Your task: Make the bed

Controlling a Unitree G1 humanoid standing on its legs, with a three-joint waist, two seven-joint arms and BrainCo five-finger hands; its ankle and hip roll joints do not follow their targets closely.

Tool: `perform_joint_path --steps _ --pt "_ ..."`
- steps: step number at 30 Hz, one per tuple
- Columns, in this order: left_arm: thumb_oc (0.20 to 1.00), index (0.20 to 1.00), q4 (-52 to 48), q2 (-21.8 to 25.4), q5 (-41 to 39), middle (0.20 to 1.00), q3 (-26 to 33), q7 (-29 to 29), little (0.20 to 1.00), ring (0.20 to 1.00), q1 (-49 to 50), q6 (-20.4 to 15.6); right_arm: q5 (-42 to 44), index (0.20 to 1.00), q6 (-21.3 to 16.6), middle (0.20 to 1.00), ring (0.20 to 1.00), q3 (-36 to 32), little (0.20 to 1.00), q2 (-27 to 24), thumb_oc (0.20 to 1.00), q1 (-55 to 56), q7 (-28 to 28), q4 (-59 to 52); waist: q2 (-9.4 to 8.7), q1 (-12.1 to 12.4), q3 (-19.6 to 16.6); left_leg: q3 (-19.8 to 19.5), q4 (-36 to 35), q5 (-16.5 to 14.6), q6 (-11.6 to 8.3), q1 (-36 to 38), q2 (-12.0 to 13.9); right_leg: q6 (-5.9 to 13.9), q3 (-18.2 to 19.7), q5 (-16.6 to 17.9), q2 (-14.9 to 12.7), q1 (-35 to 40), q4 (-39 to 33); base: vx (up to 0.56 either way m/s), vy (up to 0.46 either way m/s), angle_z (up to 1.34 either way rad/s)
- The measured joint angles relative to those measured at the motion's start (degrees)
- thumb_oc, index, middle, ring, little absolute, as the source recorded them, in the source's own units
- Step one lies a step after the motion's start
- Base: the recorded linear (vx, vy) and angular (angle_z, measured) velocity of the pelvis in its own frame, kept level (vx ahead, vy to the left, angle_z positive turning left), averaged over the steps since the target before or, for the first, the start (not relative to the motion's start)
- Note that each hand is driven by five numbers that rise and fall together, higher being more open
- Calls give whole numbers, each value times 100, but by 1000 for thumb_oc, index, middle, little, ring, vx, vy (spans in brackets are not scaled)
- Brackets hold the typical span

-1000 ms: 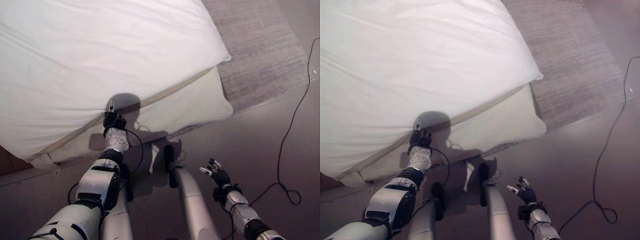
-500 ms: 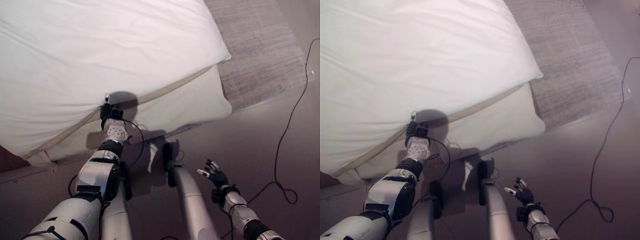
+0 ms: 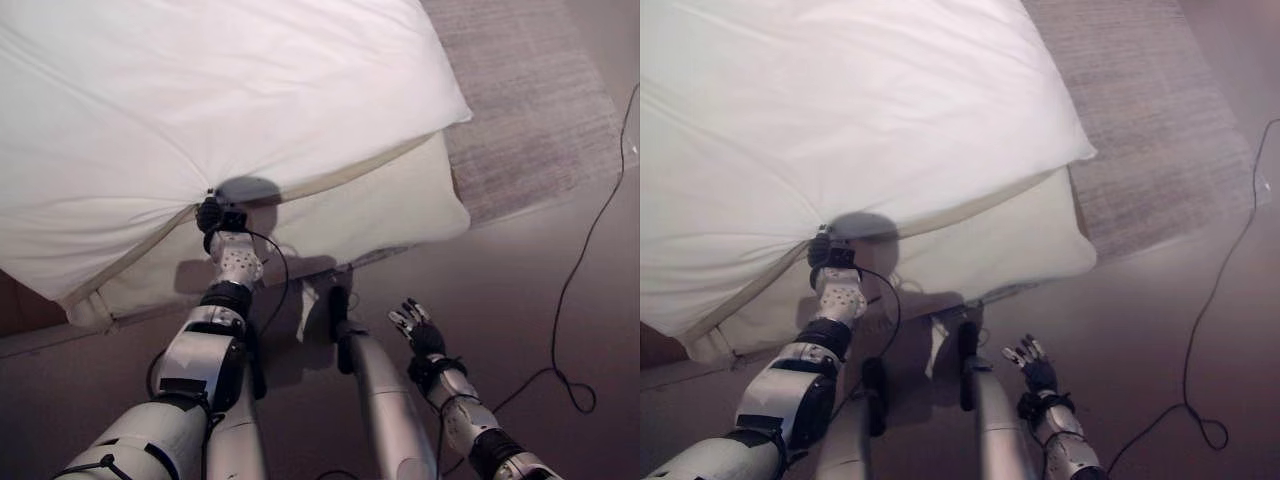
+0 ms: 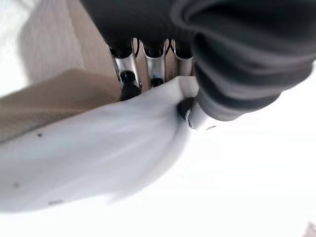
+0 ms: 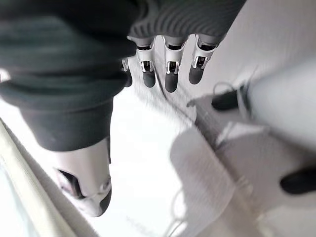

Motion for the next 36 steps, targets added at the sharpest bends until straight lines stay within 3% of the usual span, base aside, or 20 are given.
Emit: perform_joint_path --steps 3,4,7,9,11,15,23,36 --pt "200 200 -788 -219 -3 200 -256 -25 200 200 327 -121 346 1000 -40 1000 1000 65 1000 108 1000 -249 6 25 26 141 185 -88 -114 58 13 192 -88 22 -54 -43 -81 197 -5 -8 4 20" --pt "200 200 -1374 -355 -135 200 -352 -8 200 200 574 -166 690 1000 -48 1000 1000 135 1000 257 1000 -633 -54 169 75 308 296 -190 -136 64 1 269 -136 22 -135 -69 -119 310 -2 -16 1 23" --pt "200 200 -1711 -519 -165 200 -640 -59 200 200 738 -303 1275 1000 -111 1000 1000 57 1000 492 1000 -1272 -53 319 135 499 405 -256 -199 131 2 373 -188 27 -170 -88 -158 431 -1 -7 -5 18" --pt "200 200 -2033 -492 -170 200 -741 -63 200 200 877 -340 1673 1000 -142 1000 1000 50 1000 700 1000 -1581 -44 333 178 511 435 -327 -210 172 10 378 -210 34 -226 -111 -189 488 7 -9 -10 23" --pt "200 200 -2282 -453 -170 200 -826 -76 200 200 972 -355 1980 1000 -153 1000 1000 106 1000 838 1000 -1843 -28 374 247 719 479 -389 -222 199 13 393 -254 36 -283 -124 -235 538 17 -15 -8 20" --pt "200 200 -3026 -245 -98 200 -1049 -76 200 200 1375 -360 2521 1000 -154 1000 1000 214 1000 895 1000 -2017 -53 295 390 867 586 -524 -288 269 18 457 -337 64 -356 -157 -300 647 28 -6 -27 20" --pt "200 200 -3381 21 136 200 -1035 1 200 200 1600 -395 3103 1000 -329 1000 1000 -21 1000 773 1000 -2283 -18 -211 482 1139 641 -783 -420 394 -22 450 -438 40 -598 -267 -413 714 93 11 14 19" --pt "200 200 -3456 258 974 200 -257 597 200 200 1996 -397 3107 1000 -767 1000 1000 -1005 1000 379 1000 -2436 -447 -791 563 1245 680 -775 -468 408 -4 478 -468 70 -601 -293 -455 718 92 32 31 1"
